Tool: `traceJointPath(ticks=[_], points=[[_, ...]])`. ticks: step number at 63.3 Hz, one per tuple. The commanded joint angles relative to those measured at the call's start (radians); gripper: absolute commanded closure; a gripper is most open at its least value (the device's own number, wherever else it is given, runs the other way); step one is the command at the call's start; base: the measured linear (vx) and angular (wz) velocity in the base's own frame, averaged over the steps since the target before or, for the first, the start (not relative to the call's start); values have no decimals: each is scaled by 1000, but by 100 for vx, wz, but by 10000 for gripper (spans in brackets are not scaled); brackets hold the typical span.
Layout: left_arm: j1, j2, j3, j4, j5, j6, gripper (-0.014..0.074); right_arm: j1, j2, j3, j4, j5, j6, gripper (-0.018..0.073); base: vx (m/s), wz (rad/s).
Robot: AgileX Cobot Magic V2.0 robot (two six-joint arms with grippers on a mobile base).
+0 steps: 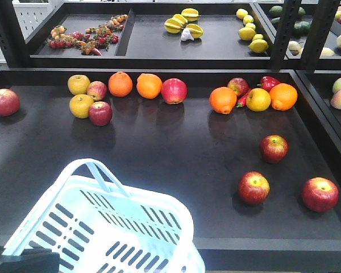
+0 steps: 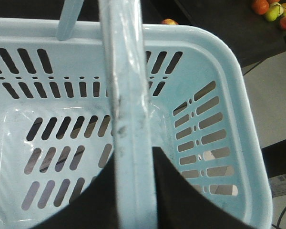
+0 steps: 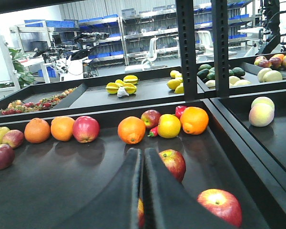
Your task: Pick three apples into basket with both arms
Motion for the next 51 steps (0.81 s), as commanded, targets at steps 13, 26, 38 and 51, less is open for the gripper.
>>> traceJointPath(ticks=[13,26,38,51], points=[[-3,-1,-34,-40,-68,-1,603,-5,-11,13,-11,-74,-5,561,5,-2],[-3,-1,-34,-40,-68,-1,603,-5,-11,13,-11,-74,-5,561,5,-1],[-3,-1,-34,-40,-68,-1,603,-5,-11,13,-11,-74,-5,561,5,-2],[-3,-1,-34,-40,-68,-1,603,-5,-11,13,-11,-74,-5,561,5,-2]])
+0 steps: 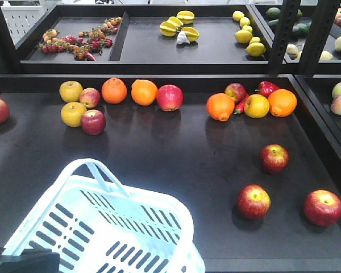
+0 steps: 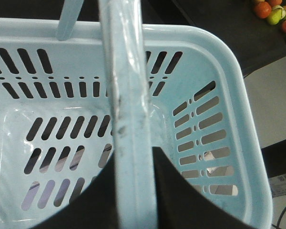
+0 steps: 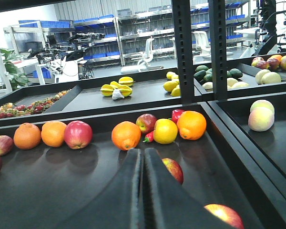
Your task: Pick three apples into basket with both arms
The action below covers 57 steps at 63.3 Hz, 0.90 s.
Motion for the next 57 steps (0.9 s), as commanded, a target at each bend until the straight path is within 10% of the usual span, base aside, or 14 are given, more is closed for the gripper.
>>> traceJointPath(ticks=[1,57], points=[[-3,-1,-34,-40,-68,-1,603,-5,-11,13,-11,-74,-5,561,5,-2],[-3,-1,-34,-40,-68,-1,603,-5,-11,13,-11,-74,-5,561,5,-2]])
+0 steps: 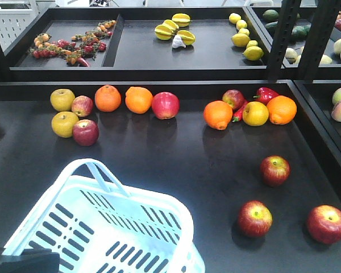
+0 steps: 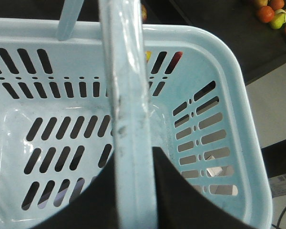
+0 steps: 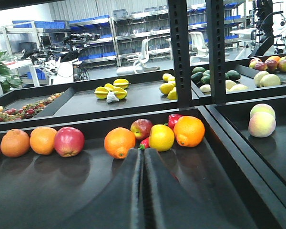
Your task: Pick three apples into basket with both arms
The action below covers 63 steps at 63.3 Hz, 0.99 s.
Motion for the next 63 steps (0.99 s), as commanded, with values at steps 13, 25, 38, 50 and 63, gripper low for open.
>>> traceJointPath(ticks=[13,25,38,50,63], points=[[-3,-1,-34,-40,-68,-1,603,-5,-11,13,-11,-74,-5,561,7,-3],[-3,-1,-34,-40,-68,-1,603,-5,-11,13,-11,-74,-5,561,6,-2],[-3,-1,-34,-40,-68,-1,603,-5,-11,13,-11,-74,-5,561,4,-1],[-3,-1,-34,-40,-68,-1,603,-5,-11,13,-11,-74,-5,561,2,0],[-3,-1,-34,-40,-68,-1,603,-5,-11,13,-11,-74,-5,561,0,0]])
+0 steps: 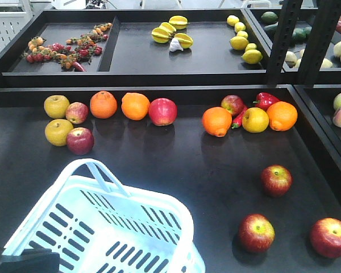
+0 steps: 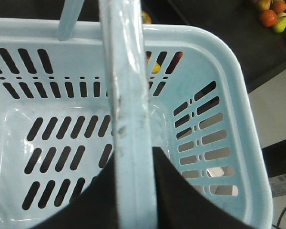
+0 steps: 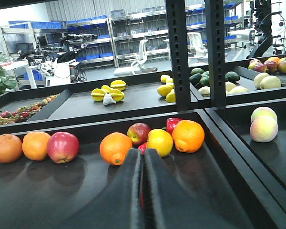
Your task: Pick three apples into basket with both arms
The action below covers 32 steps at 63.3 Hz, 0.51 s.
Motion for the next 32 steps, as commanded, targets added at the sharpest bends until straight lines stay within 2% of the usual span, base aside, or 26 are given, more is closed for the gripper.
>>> traceJointPath(ticks=[1,32], points=[[-3,-1,-34,-40,-68,-1,603,-5,-11,13,-11,-74,-5,561,0,0],[-3,-1,-34,-40,-68,-1,603,-5,-11,13,-11,-74,-5,561,0,0]])
